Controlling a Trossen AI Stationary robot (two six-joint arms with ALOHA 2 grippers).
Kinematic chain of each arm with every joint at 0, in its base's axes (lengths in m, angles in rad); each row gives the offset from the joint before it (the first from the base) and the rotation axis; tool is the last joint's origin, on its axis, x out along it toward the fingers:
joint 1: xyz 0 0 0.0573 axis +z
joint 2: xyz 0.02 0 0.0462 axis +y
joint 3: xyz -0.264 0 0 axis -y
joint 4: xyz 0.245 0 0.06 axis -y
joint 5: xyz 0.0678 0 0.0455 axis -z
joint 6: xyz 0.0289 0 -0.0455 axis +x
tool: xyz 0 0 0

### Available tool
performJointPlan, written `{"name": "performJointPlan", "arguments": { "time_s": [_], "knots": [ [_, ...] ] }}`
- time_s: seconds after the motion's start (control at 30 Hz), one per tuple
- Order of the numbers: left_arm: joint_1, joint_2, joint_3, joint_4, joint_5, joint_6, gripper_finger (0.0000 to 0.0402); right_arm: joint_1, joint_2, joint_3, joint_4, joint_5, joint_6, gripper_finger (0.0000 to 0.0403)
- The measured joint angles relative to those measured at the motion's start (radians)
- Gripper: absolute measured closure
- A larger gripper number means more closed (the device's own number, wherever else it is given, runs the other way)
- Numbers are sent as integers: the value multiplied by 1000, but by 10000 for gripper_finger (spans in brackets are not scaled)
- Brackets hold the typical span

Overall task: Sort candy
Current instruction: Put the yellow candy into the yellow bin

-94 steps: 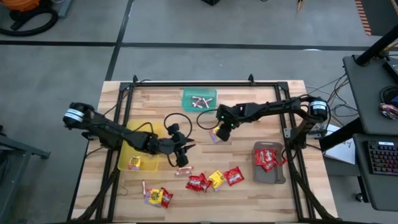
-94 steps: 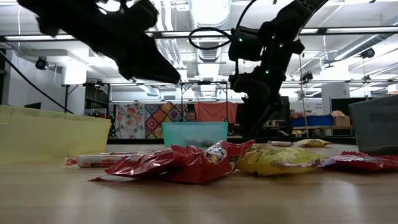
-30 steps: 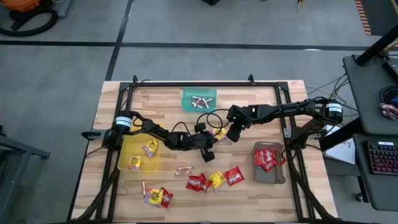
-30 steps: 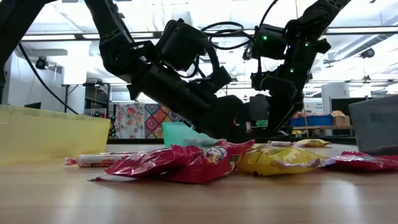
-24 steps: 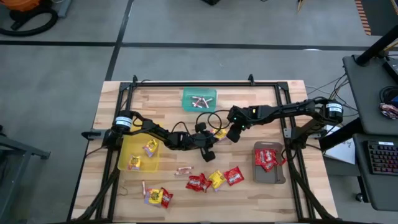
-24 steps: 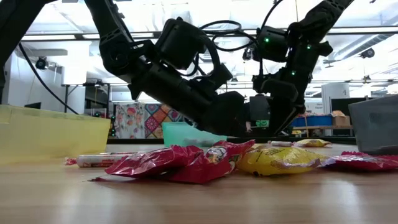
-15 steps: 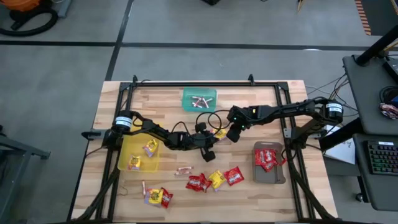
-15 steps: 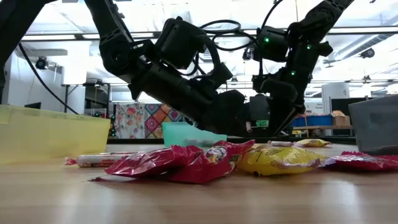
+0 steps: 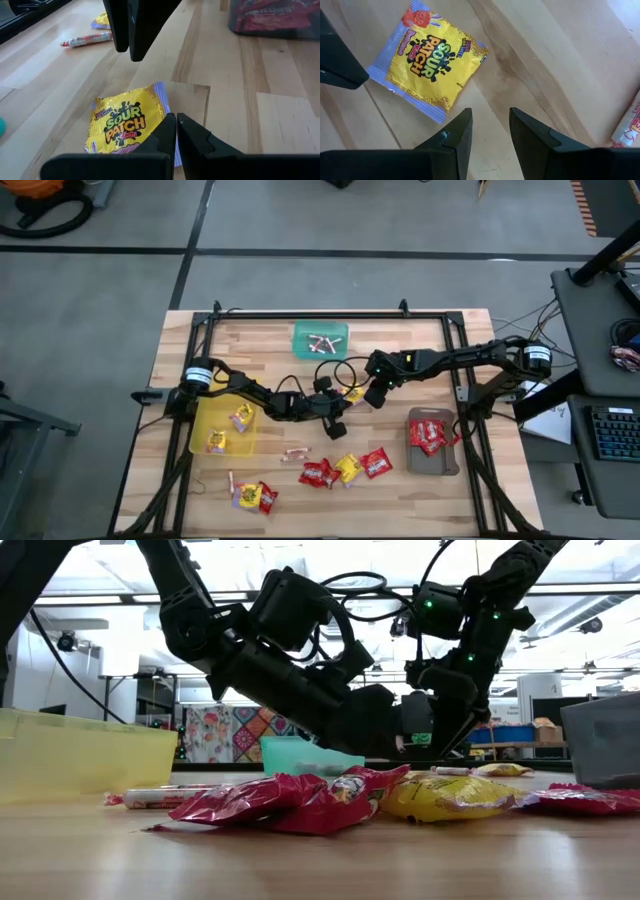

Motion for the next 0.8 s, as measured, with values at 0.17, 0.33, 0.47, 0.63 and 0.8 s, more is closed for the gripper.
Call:
{"name": "performJointPlan", "arguments": {
  "time_s": [0.17,0.33,0.47,0.63,0.8],
  "knots": [
    [0,0,0,0,0,-3,401,0,0,0,1,1,1,280],
    [0,0,0,0,0,-3,401,0,0,0,8,1,8,280],
    [0,0,0,0,0,-3,401,1,0,0,21,1,10,280],
    [0,0,0,0,0,-4,401,1,0,0,23,1,11,280],
    [0,0,0,0,0,-4,402,0,0,0,24,1,20,280]
  ]
}}
